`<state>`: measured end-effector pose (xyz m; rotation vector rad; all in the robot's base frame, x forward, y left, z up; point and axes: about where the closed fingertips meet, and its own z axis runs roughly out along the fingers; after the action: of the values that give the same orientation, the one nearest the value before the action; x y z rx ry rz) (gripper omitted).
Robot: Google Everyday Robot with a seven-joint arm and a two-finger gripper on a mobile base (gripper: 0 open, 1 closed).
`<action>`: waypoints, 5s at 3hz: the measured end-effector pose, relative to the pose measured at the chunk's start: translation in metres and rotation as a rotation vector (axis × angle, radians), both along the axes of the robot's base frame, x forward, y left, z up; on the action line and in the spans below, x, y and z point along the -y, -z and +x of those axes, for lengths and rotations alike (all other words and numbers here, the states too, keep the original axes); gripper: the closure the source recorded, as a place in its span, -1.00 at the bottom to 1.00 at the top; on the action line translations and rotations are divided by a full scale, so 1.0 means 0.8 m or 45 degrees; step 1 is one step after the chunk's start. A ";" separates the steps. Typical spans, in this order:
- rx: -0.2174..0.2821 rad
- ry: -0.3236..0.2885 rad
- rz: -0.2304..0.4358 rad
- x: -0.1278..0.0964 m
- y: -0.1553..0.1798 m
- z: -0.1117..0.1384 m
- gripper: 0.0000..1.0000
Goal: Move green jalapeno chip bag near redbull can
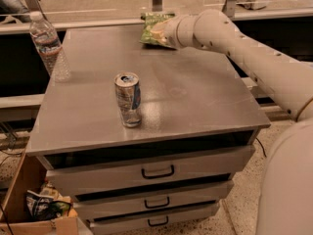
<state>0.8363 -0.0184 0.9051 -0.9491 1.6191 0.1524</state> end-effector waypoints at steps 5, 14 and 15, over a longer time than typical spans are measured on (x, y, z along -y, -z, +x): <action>-0.115 0.140 0.060 0.042 0.061 0.044 -1.00; 0.138 -0.120 -0.079 0.015 -0.056 -0.030 1.00; 0.155 -0.117 -0.120 0.049 -0.071 -0.037 1.00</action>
Offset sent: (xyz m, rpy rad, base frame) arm 0.0152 -0.0730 -0.0277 -0.0365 0.0503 -0.1615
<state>0.8064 -0.0580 0.9622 -1.0850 1.4823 0.0802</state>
